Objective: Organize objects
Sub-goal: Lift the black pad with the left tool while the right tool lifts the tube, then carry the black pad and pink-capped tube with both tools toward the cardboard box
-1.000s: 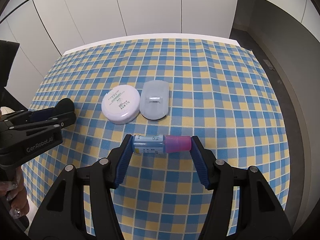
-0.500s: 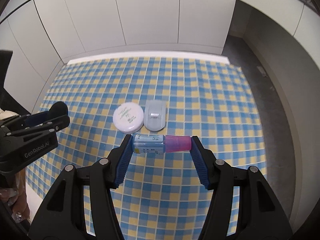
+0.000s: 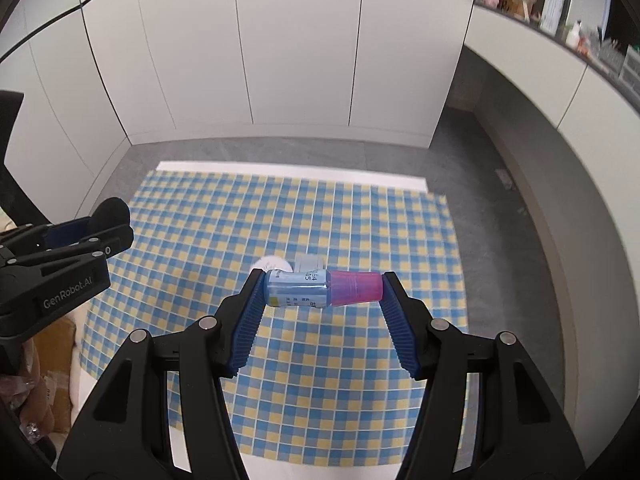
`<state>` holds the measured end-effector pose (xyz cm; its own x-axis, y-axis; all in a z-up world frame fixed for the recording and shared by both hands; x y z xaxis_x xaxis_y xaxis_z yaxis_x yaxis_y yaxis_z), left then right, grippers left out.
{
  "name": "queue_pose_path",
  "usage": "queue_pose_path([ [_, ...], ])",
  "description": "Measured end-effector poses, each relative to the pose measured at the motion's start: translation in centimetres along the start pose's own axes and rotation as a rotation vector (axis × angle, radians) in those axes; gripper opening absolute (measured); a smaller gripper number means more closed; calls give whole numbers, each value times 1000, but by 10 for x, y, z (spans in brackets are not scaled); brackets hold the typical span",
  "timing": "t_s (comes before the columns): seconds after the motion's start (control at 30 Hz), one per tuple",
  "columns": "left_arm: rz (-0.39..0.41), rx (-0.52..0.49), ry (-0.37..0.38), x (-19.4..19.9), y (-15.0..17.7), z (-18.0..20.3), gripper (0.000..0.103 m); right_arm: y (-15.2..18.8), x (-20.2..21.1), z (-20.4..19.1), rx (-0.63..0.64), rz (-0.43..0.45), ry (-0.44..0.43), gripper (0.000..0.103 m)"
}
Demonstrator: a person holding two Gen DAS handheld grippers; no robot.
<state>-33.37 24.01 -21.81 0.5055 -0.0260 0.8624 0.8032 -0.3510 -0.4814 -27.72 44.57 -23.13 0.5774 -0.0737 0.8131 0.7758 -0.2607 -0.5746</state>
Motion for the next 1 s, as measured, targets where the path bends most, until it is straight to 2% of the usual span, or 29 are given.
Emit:
queue_pose_path([
  [0.37, 54, 12, 4, 87, -30, -15, 48, -45, 77, -10, -18, 58, -11, 60],
  [0.57, 80, 18, -10, 126, -39, -24, 48, -63, 117, -24, 30, 113, 28, 60],
  [0.77, 109, 4, -90, 169, -45, -30, 48, -73, 151, -34, 41, 130, 4, 60],
  [1.0, 140, 26, -76, 204, -47, -33, 48, -82, 191, -39, 42, 140, -31, 60],
])
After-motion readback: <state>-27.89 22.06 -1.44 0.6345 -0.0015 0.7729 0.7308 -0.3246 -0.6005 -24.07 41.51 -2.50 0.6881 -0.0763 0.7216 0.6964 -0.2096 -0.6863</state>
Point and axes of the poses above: each gripper's, at about its wrist camera, not at the fingertips, and x roughly against the way its jaws point, z to its right, y to its underside, the point moved 5 cm from there along -x, roughly the way its jaws point, and after that the axes turned 13 degrees about -x, right-handed, at the moved point
